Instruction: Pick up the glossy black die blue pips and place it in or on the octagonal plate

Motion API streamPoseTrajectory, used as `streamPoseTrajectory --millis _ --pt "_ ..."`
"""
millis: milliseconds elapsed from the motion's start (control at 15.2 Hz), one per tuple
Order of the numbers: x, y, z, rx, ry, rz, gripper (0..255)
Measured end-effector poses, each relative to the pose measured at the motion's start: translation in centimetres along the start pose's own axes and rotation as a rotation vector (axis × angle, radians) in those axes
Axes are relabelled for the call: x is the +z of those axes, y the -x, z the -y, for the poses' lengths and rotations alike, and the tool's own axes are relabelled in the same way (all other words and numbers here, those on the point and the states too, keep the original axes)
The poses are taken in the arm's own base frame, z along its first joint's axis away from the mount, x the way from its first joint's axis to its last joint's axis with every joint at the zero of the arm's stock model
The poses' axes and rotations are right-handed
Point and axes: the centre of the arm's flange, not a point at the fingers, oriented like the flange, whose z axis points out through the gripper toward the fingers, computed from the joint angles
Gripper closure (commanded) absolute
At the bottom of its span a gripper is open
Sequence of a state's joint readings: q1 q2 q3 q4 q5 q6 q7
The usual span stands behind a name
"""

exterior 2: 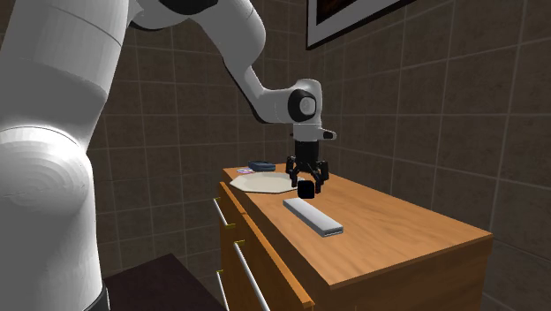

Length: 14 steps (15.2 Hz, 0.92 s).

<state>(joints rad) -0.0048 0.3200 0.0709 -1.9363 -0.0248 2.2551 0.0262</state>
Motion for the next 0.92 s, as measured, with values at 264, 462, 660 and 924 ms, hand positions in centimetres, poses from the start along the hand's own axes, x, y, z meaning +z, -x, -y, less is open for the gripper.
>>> streamPoseTrajectory --millis 264,462,660,924 --pt "0.05 0.0 0.02 0.0 0.0 0.0 255" --pt "-0.13 -0.02 -0.01 0.0 0.0 -0.003 255" --pt "-0.13 0.0 -0.02 0.0 0.0 -0.003 255" --pt "-0.14 -0.01 -0.03 0.0 0.0 -0.003 255"
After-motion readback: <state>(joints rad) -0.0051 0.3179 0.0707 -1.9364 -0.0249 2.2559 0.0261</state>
